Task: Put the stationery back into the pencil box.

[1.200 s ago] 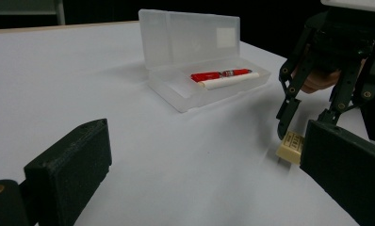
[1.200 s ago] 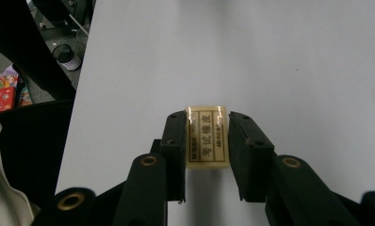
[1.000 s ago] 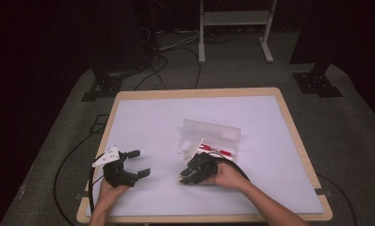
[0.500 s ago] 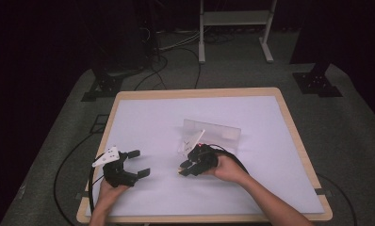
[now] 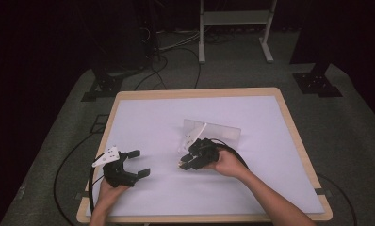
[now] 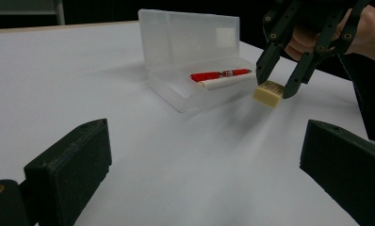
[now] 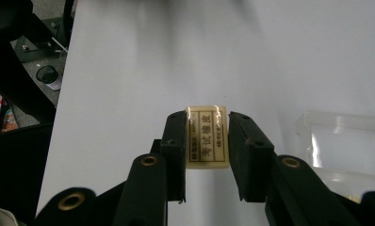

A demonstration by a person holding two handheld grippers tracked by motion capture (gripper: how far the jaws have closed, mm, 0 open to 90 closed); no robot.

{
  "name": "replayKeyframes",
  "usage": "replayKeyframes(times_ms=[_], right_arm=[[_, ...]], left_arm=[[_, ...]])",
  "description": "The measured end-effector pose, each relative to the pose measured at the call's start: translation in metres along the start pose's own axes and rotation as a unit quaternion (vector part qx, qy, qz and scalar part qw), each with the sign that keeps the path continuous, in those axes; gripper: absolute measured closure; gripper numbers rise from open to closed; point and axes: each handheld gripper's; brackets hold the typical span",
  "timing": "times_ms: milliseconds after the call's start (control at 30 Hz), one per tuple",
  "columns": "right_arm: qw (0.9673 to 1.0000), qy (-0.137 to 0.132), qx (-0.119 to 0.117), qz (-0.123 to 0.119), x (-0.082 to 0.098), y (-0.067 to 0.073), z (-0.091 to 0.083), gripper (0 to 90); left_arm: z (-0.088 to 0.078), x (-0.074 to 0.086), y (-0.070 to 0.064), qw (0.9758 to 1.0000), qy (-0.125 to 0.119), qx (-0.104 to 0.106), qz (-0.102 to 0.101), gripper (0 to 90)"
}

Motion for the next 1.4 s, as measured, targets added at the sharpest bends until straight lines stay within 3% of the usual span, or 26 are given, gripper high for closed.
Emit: replayKeyframes(times_ms=[800, 1400], right_arm=[[0.9998, -0.011, 0.017, 0.001, -0.021, -0.011, -0.012, 68.0], [0.9994, -0.012, 0.030, 0.015, -0.025, -0.026, -0.011, 68.0]], left_arm=[[0.000, 0.000, 0.000, 1.0000, -0.001, 0.001, 0.000, 2.2], [0.000, 0.000, 0.000, 1.0000, 0.000, 0.001, 0.001, 2.1]])
Point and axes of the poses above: each handheld gripper's, and its own axes: z roughly forward along the jaws, x roughly out of its underside, y roughly to its left, and after that the axes turned 1 degree about x, right-handed
